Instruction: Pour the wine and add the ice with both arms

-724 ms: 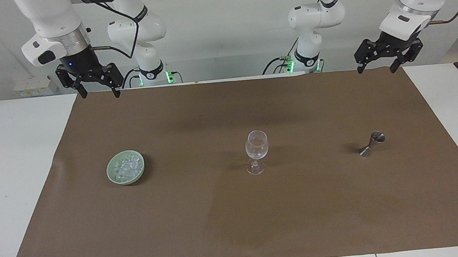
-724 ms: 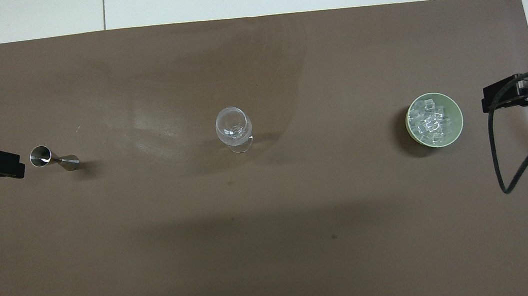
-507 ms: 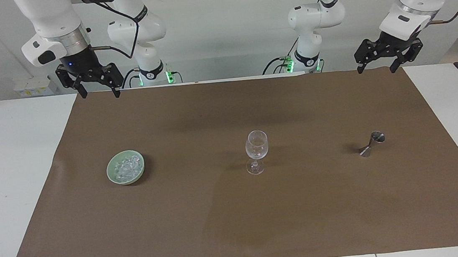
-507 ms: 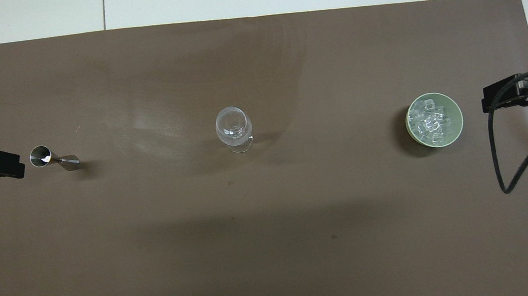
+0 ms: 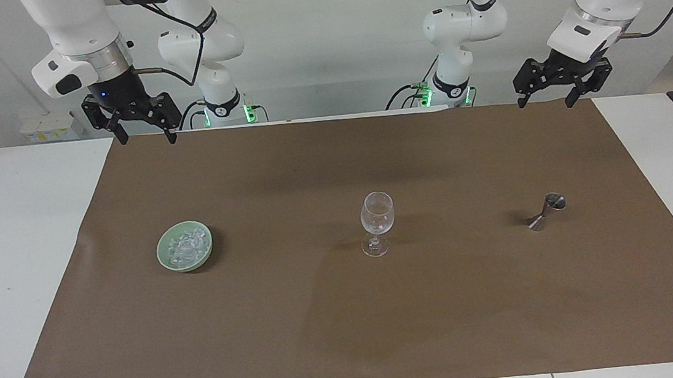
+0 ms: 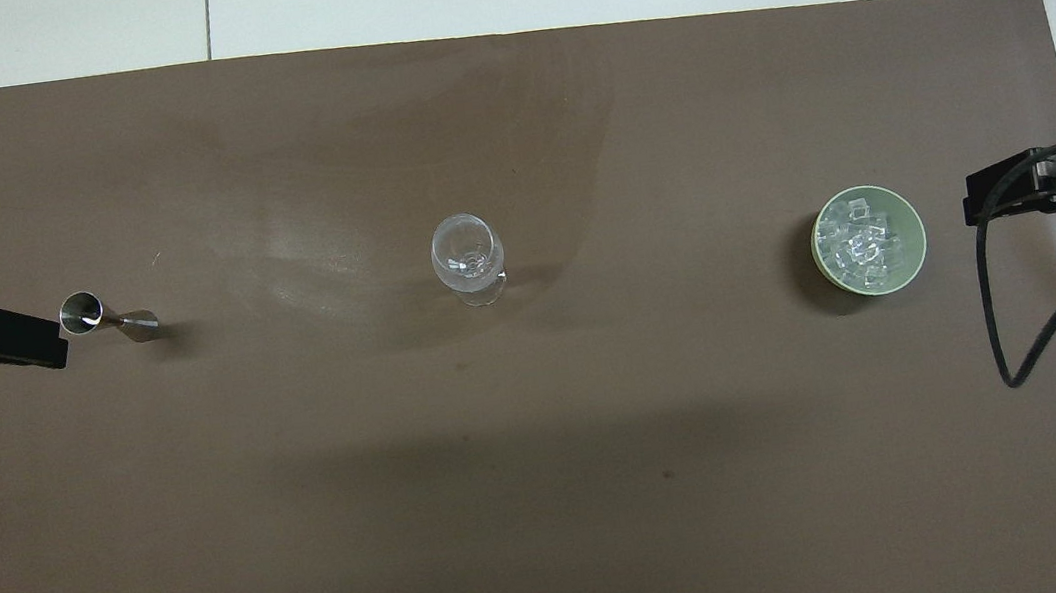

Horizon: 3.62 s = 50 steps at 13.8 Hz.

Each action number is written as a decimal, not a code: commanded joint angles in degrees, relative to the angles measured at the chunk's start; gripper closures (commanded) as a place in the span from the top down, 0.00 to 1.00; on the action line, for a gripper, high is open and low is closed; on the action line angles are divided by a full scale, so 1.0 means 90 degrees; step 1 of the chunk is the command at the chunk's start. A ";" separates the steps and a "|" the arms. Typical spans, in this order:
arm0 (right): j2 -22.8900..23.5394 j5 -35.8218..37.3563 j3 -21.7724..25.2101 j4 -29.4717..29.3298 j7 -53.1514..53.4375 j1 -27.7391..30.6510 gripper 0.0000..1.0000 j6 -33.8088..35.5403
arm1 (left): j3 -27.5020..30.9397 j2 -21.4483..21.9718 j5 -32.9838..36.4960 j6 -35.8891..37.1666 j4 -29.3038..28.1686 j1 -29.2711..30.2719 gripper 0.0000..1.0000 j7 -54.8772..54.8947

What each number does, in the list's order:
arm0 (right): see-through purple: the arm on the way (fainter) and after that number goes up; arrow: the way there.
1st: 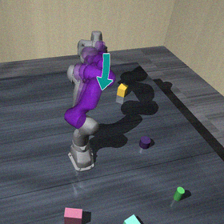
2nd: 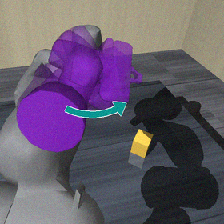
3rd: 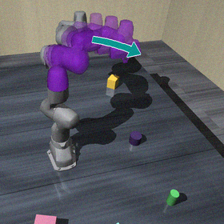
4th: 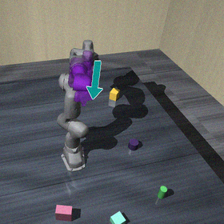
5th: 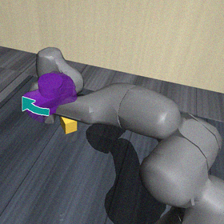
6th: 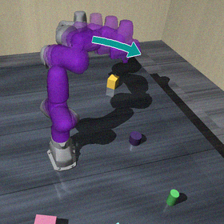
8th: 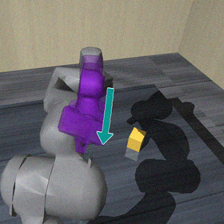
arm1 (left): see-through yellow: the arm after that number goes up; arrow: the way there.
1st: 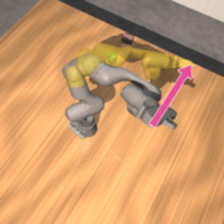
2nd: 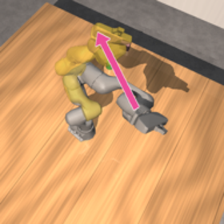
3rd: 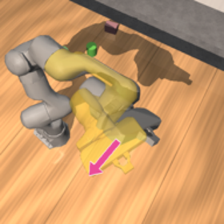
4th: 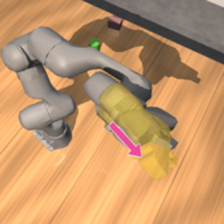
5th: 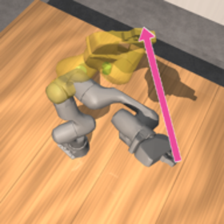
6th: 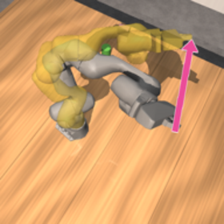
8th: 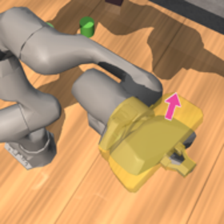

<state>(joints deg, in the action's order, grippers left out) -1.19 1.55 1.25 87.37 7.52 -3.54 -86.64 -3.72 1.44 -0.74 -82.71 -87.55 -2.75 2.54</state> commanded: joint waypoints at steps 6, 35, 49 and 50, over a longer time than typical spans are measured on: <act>-0.0131 -0.0035 -0.0012 0.0156 -0.0074 0.0012 1.00 -0.0032 | 0.0189 0.0230 -0.1343 -0.0049 -0.0253 0.0685 1.00 -0.2281; -0.0131 -0.0035 -0.0012 0.0156 -0.0074 0.0012 1.00 -0.0032 | 0.0208 0.0407 -0.3072 -0.0156 -0.1054 0.1730 1.00 -0.5848; -0.0131 -0.0035 -0.0012 0.0156 -0.0074 0.0012 1.00 -0.0032 | 0.0218 -0.1029 -0.4185 -0.0370 -0.1463 0.2991 1.00 -0.5975; -0.0131 -0.0035 -0.0012 0.0156 -0.0074 0.0012 1.00 -0.0032 | 0.0218 -0.1049 -0.4302 -0.0439 -0.1570 0.3078 1.00 -0.5985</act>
<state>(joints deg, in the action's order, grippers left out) -1.19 1.55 1.25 87.37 7.52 -3.54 -86.64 -1.33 -8.37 -36.94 -84.82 -99.20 23.40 -50.26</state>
